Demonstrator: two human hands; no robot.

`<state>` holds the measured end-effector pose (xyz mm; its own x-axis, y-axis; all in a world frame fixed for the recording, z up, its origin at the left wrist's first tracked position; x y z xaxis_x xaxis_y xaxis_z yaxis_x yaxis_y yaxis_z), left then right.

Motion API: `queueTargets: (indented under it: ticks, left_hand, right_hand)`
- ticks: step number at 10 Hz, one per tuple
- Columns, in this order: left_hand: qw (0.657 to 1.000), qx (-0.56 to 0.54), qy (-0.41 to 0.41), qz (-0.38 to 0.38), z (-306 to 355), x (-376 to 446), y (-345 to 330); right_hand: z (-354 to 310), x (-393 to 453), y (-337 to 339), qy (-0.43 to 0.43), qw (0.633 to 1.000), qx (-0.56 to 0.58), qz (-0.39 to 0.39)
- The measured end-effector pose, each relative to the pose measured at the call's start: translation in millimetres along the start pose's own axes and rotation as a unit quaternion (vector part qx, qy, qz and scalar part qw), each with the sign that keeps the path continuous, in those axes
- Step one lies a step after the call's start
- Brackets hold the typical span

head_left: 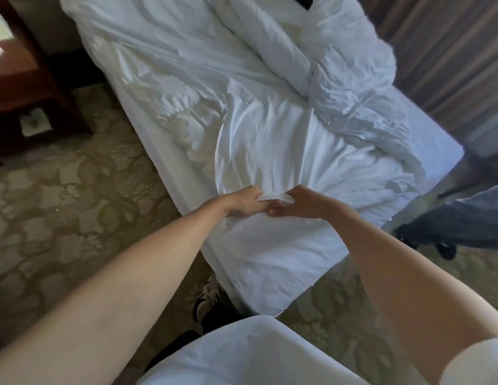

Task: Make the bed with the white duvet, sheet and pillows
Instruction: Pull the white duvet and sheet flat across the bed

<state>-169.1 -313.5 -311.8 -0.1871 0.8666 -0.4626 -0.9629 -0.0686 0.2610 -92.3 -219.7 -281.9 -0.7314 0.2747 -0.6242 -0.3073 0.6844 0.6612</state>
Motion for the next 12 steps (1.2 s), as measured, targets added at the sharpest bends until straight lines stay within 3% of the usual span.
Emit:
queueTargets:
  ticks: [2, 4, 5, 6, 7, 8, 10, 12]
  left_hand:
    - [0.999, -0.011, 0.028, 0.037, 1, -52, -43]
    - [0.996, -0.008, 0.062, 0.066, -8, -104, -88]
    - [0.988, 0.007, 0.083, 0.128, 0, -120, -86]
    - [0.981, 0.006, 0.097, 0.168, 15, -129, -96]
    - [0.974, 0.054, 0.112, 0.191, 41, -133, -113]
    - [0.963, 0.120, 0.118, 0.211, 66, -138, -131]
    - [0.960, 0.063, 0.131, 0.238, 77, -163, -156]
    - [0.948, 0.098, 0.137, 0.268, 78, -193, -177]
  right_hand:
    - [0, -51, -34, -0.073, 0.991, 0.108, 0.017]
    - [-10, -96, -68, -0.029, 0.998, 0.006, 0.059]
    - [-13, -107, -63, -0.010, 0.996, 0.055, 0.076]
    - [-11, -119, -50, -0.010, 0.993, 0.010, 0.120]
    - [9, -129, -41, -0.020, 0.988, 0.088, 0.127]
    - [20, -144, -38, 0.000, 0.990, 0.078, 0.116]
    - [23, -180, -41, 0.019, 0.988, 0.031, 0.149]
    - [19, -210, -63, 0.028, 0.987, 0.025, 0.159]
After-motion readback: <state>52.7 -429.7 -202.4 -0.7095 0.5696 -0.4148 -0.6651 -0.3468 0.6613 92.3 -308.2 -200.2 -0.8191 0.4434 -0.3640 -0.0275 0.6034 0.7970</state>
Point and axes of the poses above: each hand's wrist, its own x-axis towards the middle knuckle, its own y-axis out of the back of the hand, z = x × y, the point moved 9 cm from there along x, towards the middle knuckle, and after that the axes turned 3 degrees about -x, right-handed, at the moved point
